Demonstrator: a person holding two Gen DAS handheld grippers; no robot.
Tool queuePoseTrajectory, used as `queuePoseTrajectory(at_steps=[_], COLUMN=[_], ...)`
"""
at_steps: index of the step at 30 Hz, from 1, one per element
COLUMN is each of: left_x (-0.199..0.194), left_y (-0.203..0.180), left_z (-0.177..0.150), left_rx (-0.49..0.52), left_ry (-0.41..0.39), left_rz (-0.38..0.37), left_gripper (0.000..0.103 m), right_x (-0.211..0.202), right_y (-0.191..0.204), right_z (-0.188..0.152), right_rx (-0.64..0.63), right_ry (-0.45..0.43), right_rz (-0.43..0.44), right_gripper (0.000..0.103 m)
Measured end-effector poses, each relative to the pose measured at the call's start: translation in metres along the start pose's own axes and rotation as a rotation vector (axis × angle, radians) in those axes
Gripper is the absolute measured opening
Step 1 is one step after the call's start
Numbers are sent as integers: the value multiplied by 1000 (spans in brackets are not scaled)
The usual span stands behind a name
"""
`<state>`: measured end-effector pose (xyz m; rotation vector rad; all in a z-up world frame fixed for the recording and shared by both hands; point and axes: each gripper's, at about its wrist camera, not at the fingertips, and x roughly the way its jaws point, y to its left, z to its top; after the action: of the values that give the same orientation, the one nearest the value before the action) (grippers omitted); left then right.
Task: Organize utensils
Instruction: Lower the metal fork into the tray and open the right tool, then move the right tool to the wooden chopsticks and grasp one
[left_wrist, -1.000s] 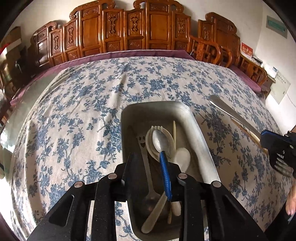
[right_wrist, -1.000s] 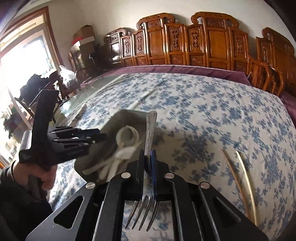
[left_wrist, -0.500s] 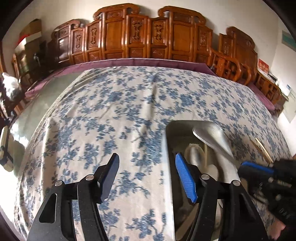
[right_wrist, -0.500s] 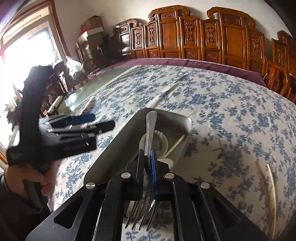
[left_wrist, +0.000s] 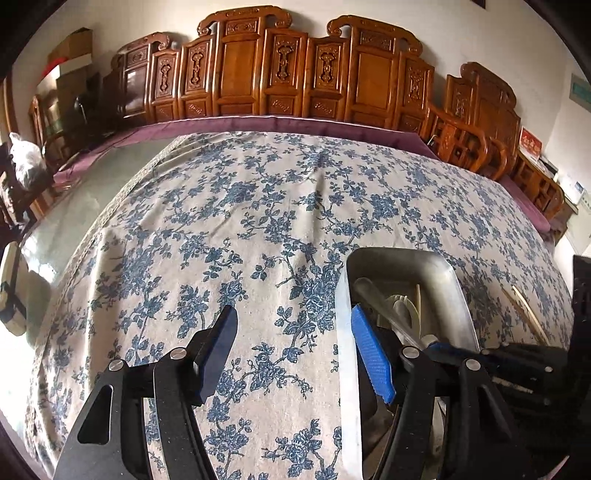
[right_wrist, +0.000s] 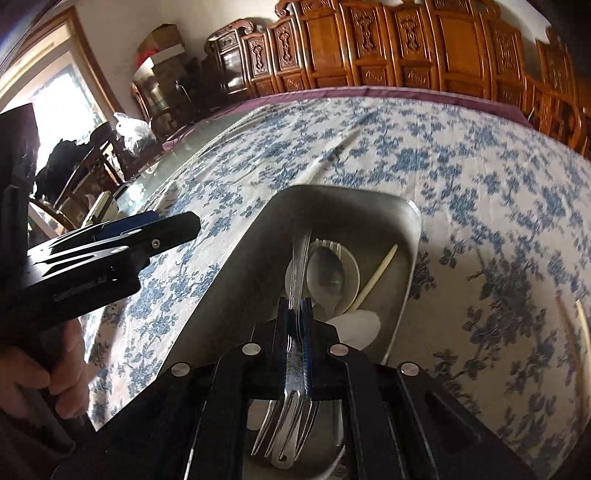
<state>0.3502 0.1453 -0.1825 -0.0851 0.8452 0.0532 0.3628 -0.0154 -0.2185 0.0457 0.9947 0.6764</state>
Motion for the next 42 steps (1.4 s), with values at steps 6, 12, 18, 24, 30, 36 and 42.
queuePoseTrajectory(at_steps=[6, 12, 18, 24, 30, 36, 42], left_x=[0, -2, -11, -25, -42, -51, -49], left_y=[0, -7, -29, -63, -104, -146, -189], left_z=[0, -1, -5, -13, -19, -31, -45], left_rx=[3, 17, 50, 105, 157, 211, 262], left_ry=[-2, 2, -7, -16, -10, 12, 48], left_rz=[-3, -10, -34, -65, -123, -150, -177], left_gripper=[61, 61, 61, 61, 64, 66, 66], right_x=[-3, -32, -85, -123, -151, -151, -132], right_y=[7, 1, -35, -87, -153, -199, -234], right_z=[-3, -4, -22, -47, -63, -68, -90], right_rx=[4, -12, -56, -69, -30, -25, -15], right_ry=[10, -43, -115, -139, -137, -106, -8], right_rz=[74, 66, -68, -214, -329, -373, -401], right_gripper=[8, 8, 8, 8, 21, 26, 26])
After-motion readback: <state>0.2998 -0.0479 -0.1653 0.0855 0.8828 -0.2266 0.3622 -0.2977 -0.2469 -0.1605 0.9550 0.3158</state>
